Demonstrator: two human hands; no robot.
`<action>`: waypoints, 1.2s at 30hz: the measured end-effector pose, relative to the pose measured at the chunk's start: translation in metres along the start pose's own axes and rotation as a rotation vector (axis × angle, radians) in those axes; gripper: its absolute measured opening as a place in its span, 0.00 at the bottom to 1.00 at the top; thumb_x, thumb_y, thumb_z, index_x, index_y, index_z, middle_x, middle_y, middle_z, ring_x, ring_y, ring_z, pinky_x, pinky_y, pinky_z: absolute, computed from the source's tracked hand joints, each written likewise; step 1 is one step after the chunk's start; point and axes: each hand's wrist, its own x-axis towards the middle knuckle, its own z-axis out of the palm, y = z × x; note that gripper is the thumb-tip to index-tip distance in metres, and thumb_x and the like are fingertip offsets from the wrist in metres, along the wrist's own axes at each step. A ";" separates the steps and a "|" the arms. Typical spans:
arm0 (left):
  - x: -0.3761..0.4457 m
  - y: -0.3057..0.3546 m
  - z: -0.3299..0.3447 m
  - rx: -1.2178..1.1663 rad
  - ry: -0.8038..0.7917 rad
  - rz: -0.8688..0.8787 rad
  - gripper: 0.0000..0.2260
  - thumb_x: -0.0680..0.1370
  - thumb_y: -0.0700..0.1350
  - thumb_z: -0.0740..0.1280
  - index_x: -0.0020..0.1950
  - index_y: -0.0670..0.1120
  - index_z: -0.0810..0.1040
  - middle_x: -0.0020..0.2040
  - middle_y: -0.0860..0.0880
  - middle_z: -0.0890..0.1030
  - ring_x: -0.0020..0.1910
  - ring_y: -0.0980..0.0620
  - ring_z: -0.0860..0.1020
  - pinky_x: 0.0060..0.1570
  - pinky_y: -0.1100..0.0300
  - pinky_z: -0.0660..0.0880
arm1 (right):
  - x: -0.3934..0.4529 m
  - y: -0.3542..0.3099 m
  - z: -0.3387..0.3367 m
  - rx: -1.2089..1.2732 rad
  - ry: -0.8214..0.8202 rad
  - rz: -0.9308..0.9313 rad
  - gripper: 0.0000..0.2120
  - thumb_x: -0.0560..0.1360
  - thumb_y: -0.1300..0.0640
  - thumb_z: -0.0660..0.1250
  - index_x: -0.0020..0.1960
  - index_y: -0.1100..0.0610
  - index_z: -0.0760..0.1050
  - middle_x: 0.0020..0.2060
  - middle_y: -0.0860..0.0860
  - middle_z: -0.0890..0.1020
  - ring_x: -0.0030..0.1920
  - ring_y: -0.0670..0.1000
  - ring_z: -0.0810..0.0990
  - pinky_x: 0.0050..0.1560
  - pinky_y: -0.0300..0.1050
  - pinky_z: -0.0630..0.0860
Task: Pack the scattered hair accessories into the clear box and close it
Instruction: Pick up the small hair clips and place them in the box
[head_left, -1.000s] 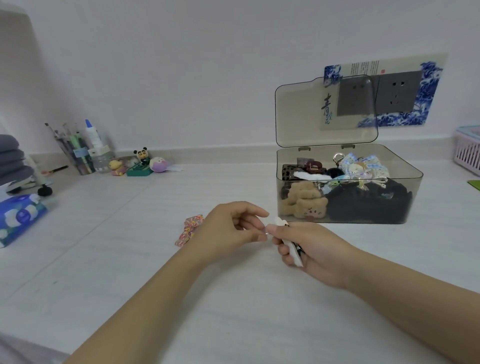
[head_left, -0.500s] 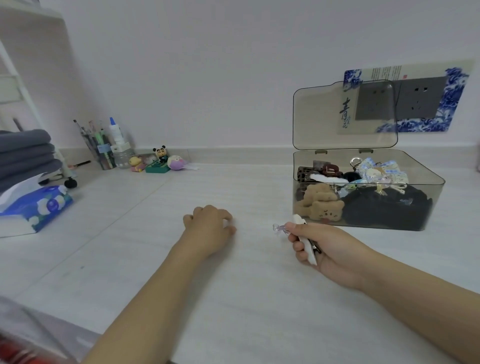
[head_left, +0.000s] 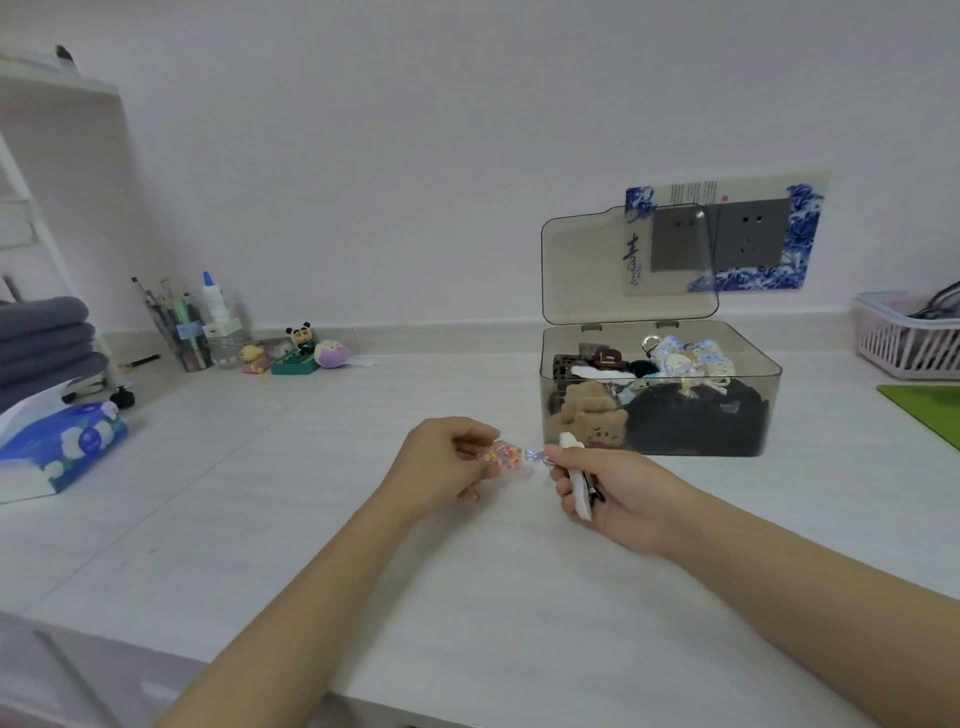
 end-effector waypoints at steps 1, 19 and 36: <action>-0.002 0.008 0.004 0.001 -0.006 0.035 0.13 0.71 0.30 0.71 0.46 0.48 0.81 0.45 0.43 0.82 0.27 0.52 0.76 0.29 0.61 0.76 | -0.006 -0.006 -0.003 -0.016 0.007 -0.009 0.03 0.75 0.63 0.65 0.43 0.62 0.77 0.30 0.53 0.73 0.29 0.47 0.71 0.24 0.34 0.72; 0.108 0.116 0.077 0.274 -0.179 0.277 0.05 0.72 0.33 0.71 0.44 0.42 0.82 0.34 0.50 0.80 0.26 0.59 0.77 0.27 0.69 0.74 | 0.007 -0.138 -0.083 -1.075 0.520 -0.375 0.13 0.74 0.51 0.67 0.52 0.60 0.75 0.32 0.53 0.78 0.27 0.48 0.71 0.29 0.39 0.67; 0.164 0.095 0.073 0.487 -0.244 0.222 0.05 0.72 0.34 0.71 0.40 0.43 0.81 0.27 0.49 0.79 0.27 0.50 0.77 0.31 0.62 0.74 | 0.061 -0.155 -0.108 -1.560 0.358 -0.201 0.07 0.69 0.55 0.69 0.35 0.56 0.75 0.27 0.51 0.77 0.28 0.49 0.74 0.39 0.41 0.72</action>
